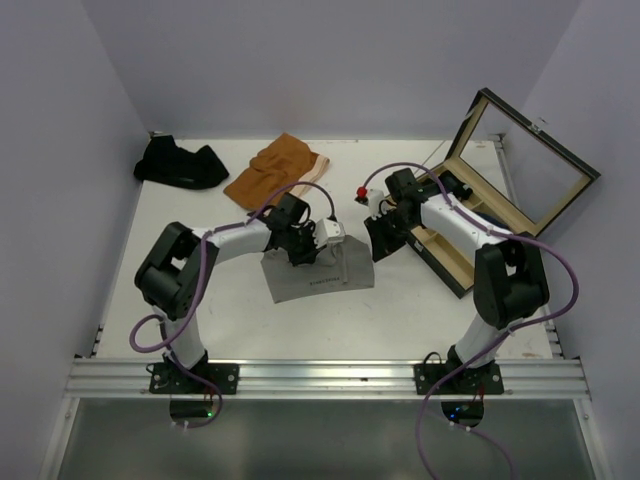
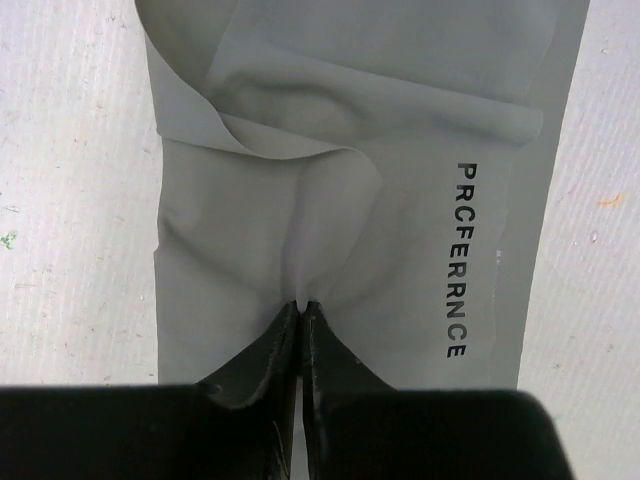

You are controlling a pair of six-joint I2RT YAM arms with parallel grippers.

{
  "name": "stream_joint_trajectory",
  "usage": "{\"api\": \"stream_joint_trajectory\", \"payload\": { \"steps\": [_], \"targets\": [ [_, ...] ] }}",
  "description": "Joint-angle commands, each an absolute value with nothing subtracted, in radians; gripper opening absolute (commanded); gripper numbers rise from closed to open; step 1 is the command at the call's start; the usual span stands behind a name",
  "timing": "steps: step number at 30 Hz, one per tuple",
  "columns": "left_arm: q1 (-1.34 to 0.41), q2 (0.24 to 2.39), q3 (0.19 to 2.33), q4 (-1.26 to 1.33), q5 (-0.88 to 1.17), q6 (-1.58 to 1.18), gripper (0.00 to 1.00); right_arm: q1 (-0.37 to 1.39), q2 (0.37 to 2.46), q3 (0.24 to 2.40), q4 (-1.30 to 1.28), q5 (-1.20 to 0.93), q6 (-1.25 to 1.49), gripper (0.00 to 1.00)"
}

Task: Roll the underwear
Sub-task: Flatten the underwear

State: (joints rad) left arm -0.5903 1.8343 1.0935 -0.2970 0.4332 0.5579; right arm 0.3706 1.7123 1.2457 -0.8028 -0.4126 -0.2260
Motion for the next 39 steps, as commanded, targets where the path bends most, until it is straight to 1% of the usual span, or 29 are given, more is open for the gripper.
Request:
{"api": "stream_joint_trajectory", "payload": {
  "steps": [1, 6, 9, 12, 14, 15, 16, 18, 20, 23, 24, 25, 27, 30, 34, 39],
  "targets": [
    [-0.595, 1.8, 1.144, -0.291, 0.454, 0.549, 0.06, 0.367, 1.71, 1.281, -0.821, -0.449, -0.235, 0.13],
    [-0.578, 1.763, 1.198, -0.302, 0.498, 0.487, 0.05, 0.367, 1.71, 1.273, -0.828, -0.468, -0.256, 0.13],
    [-0.546, 1.822, 1.278, -0.311, 0.494, 0.462, 0.05, 0.367, 1.712, 1.269, -0.833, -0.489, -0.265, 0.13],
    [-0.5, 1.934, 1.363, -0.276, 0.466, 0.379, 0.05, 0.367, 1.713, 1.261, -0.838, -0.497, -0.276, 0.13],
    [-0.447, 1.982, 1.413, -0.241, 0.453, 0.336, 0.15, 0.367, 1.713, 1.256, -0.836, -0.497, -0.279, 0.13],
    [-0.43, 2.027, 1.469, -0.245, 0.427, 0.306, 0.31, 0.367, 1.713, 1.253, -0.833, -0.497, -0.279, 0.13],
    [-0.414, 2.045, 1.497, -0.256, 0.419, 0.296, 0.37, 0.367, 1.716, 1.252, -0.831, -0.494, -0.278, 0.13],
    [-0.371, 2.065, 1.537, -0.273, 0.431, 0.287, 0.45, 0.367, 1.721, 1.246, -0.821, -0.489, -0.275, 0.13],
    [-0.347, 2.046, 1.549, -0.304, 0.452, 0.301, 0.47, 0.365, 1.724, 1.241, -0.81, -0.473, -0.256, 0.13],
    [-0.341, 1.933, 1.455, -0.334, 0.486, 0.365, 0.47, 0.367, 1.73, 1.236, -0.785, -0.44, -0.229, 0.13],
    [-0.341, 1.854, 1.419, -0.351, 0.501, 0.426, 0.47, 0.367, 1.726, 1.232, -0.784, -0.434, -0.227, 0.13],
    [-0.341, 1.815, 1.337, -0.403, 0.521, 0.461, 0.47, 0.368, 1.718, 1.223, -0.782, -0.428, -0.226, 0.13],
    [-0.341, 1.714, 1.258, -0.509, 0.561, 0.57, 0.46, 0.385, 1.706, 1.186, -0.776, -0.376, -0.229, 0.13],
    [-0.342, 1.604, 1.103, -0.586, 0.583, 0.668, 0.45, 0.426, 1.713, 1.158, -0.795, -0.31, -0.223, 0.13],
    [-0.382, 1.508, 0.95, -0.557, 0.551, 0.673, 0.45, 0.451, 1.709, 1.12, -0.759, -0.293, -0.157, 0.13],
    [-0.448, 1.494, 0.836, -0.448, 0.482, 0.632, 0.41, 0.462, 1.736, 1.108, -0.723, -0.255, -0.138, 0.13]
  ]
}}
